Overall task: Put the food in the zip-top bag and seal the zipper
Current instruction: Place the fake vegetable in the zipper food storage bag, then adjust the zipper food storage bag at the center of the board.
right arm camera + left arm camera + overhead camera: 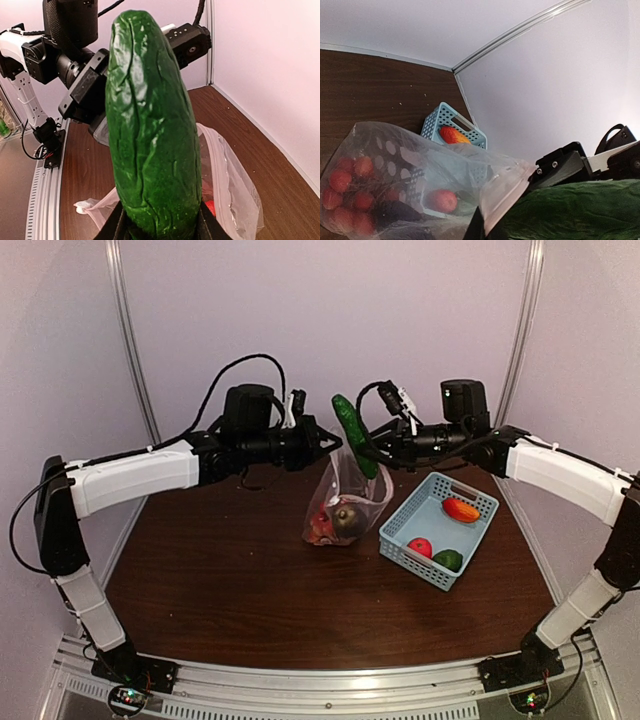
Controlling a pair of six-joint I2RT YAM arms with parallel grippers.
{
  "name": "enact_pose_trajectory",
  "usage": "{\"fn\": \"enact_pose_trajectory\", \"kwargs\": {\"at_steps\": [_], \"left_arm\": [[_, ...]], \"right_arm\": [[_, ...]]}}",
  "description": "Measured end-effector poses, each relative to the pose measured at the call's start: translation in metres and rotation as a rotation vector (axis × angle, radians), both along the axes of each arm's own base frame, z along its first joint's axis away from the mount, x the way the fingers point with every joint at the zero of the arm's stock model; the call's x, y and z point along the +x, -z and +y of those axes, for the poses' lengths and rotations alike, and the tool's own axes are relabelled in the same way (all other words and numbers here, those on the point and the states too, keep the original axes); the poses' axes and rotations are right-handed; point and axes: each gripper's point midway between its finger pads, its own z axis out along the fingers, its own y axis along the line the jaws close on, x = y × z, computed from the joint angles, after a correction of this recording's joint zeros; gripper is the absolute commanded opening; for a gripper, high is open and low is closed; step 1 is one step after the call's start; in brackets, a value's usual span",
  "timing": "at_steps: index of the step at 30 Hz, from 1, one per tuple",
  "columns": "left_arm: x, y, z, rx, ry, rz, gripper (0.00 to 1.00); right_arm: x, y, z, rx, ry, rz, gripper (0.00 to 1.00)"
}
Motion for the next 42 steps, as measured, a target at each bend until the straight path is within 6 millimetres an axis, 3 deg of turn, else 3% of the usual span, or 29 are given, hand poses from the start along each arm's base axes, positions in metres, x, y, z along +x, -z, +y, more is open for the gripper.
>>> {"fn": "enact_pose_trajectory", "kwargs": {"at_steps": [3, 7, 12, 17, 21, 24, 29, 33, 37, 42], "left_arm": [[0.002, 0.0, 0.006, -0.055, -0.012, 0.039, 0.0], [0.005, 0.002, 0.01, -0.09, -0.028, 0.068, 0.0], [0.004, 0.003, 0.012, -0.11, -0.034, 0.08, 0.0], [0.007, 0.01, 0.016, -0.116, -0.044, 0.094, 0.0], [0.01, 0.013, 0.019, -0.113, -0.053, 0.096, 0.0], [0.01, 0.012, 0.02, -0.113, -0.055, 0.095, 0.0], [0.009, 0.011, 0.021, -0.114, -0.054, 0.091, 0.0], [0.009, 0.01, 0.021, -0.109, -0.055, 0.081, 0.0], [0.009, 0.012, 0.022, -0.094, -0.057, 0.071, 0.0], [0.01, 0.012, 0.022, -0.08, -0.056, 0.053, 0.0]], "right_arm": [[0.003, 0.01, -0.002, -0.026, 0.019, -0.013, 0.39], [0.001, 0.027, 0.0, -0.085, 0.03, -0.031, 0.61], [-0.005, 0.043, 0.0, -0.162, 0.039, -0.019, 0.67], [-0.005, 0.034, -0.008, -0.201, 0.096, 0.002, 0.54], [0.001, 0.014, -0.023, -0.203, 0.206, -0.003, 0.52], [0.01, 0.012, -0.034, -0.228, 0.292, 0.001, 0.48], [0.018, 0.036, -0.04, -0.304, 0.341, 0.061, 0.35], [0.02, 0.062, -0.04, -0.359, 0.346, 0.128, 0.15], [0.019, 0.073, -0.043, -0.391, 0.352, 0.159, 0.0], [0.018, 0.065, -0.044, -0.401, 0.35, 0.16, 0.0]]}}
